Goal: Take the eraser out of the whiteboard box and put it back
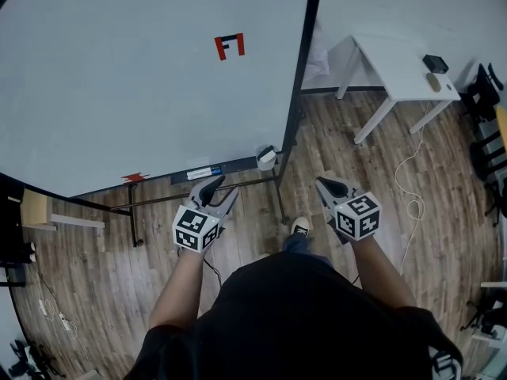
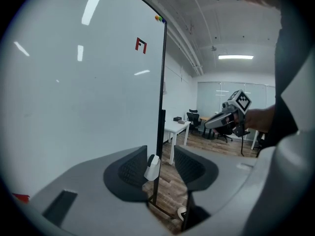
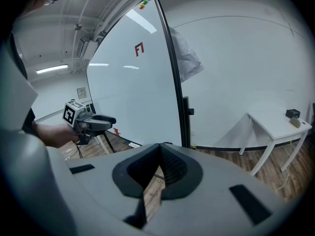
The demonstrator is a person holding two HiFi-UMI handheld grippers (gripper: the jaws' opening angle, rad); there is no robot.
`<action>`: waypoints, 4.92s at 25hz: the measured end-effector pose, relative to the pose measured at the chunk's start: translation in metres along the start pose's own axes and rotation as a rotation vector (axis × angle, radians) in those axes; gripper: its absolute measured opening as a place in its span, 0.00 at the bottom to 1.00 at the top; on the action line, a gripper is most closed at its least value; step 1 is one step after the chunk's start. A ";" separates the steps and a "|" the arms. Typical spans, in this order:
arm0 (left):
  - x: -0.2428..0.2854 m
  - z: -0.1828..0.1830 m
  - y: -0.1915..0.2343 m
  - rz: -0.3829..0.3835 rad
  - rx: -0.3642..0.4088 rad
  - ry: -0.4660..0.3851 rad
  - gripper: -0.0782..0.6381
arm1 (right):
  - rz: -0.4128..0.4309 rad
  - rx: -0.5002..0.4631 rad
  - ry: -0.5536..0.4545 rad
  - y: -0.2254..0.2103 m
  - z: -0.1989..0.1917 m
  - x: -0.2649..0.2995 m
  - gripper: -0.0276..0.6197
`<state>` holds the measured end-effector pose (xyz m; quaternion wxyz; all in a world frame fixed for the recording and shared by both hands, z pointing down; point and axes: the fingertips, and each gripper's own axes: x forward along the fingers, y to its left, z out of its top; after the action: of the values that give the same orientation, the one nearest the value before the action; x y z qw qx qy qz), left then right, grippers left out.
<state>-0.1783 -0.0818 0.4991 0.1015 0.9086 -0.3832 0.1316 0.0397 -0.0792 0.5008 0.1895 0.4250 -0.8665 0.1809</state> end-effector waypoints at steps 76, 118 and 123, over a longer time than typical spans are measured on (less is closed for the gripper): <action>0.190 -0.059 0.019 -0.072 -0.063 0.286 0.36 | 0.098 0.043 0.195 -0.124 -0.026 0.069 0.03; 0.239 -0.105 0.028 -0.087 0.044 0.451 0.37 | 0.101 0.069 0.243 -0.145 -0.044 0.075 0.03; 0.240 -0.105 0.027 -0.089 0.025 0.443 0.35 | 0.104 0.069 0.243 -0.145 -0.044 0.075 0.03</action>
<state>-0.0537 -0.2304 0.6769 0.1775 0.8747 -0.3093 0.3282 0.1215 -0.1918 0.5974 0.2685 0.3607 -0.8513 0.2704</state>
